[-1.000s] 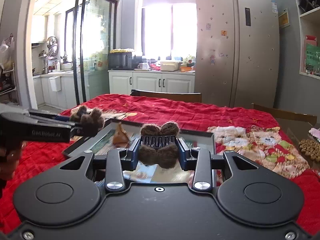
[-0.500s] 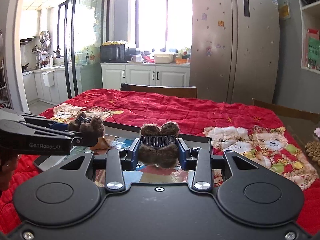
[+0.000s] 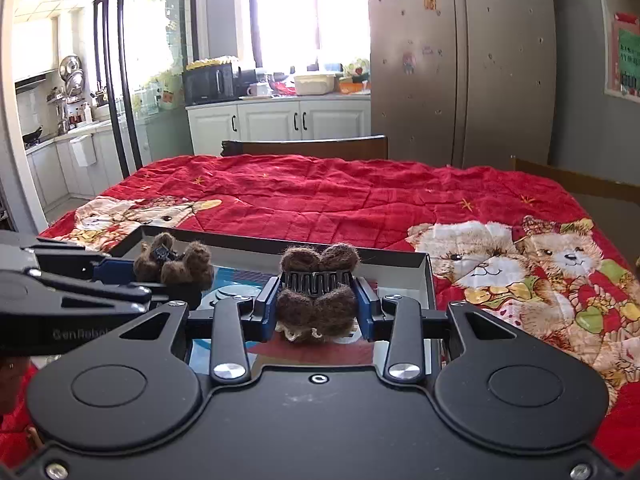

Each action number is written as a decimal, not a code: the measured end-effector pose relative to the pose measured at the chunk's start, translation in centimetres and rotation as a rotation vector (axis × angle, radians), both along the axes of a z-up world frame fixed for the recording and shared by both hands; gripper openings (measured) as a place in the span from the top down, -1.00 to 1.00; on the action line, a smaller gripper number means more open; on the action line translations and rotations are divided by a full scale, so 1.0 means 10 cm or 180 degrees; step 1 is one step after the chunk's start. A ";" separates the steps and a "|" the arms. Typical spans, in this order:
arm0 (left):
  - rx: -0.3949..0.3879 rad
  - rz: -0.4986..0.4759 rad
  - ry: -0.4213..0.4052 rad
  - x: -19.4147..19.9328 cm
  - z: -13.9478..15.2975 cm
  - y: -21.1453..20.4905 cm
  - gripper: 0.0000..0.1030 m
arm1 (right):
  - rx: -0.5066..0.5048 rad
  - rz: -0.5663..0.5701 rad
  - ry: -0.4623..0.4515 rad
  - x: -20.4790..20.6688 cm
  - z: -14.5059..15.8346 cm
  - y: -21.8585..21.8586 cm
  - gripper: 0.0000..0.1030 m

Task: Organize objects
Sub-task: 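Carry the brown fuzzy clip with the right gripper into the black box, then lower the brown fuzzy clip into the box and open the right gripper, then withdraw the right gripper from the box above the placed accessories, then close the left gripper on the blue braided scrunchie while the right gripper grasps the black lace scrunchie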

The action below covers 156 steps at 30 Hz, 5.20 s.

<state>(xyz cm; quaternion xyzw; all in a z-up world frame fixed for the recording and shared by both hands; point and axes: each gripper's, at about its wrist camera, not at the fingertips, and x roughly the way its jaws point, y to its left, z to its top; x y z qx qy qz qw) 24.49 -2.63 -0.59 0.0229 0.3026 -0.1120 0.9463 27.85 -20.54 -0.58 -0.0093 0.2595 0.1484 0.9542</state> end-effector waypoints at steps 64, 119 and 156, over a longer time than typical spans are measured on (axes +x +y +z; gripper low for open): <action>0.0293 -0.0044 0.0293 0.32 -0.26 -0.15 -0.29 | -0.0082 -0.0010 0.0582 0.51 -0.22 0.08 0.10; 0.0386 -0.0129 -0.0004 -0.26 0.08 -0.09 -0.62 | 0.0035 -0.0056 0.0362 0.07 0.03 -0.09 -0.23; 0.0214 -0.0433 -0.0169 -1.11 0.34 0.05 -0.64 | -0.0233 0.0286 0.0031 -1.03 0.30 -0.11 -0.24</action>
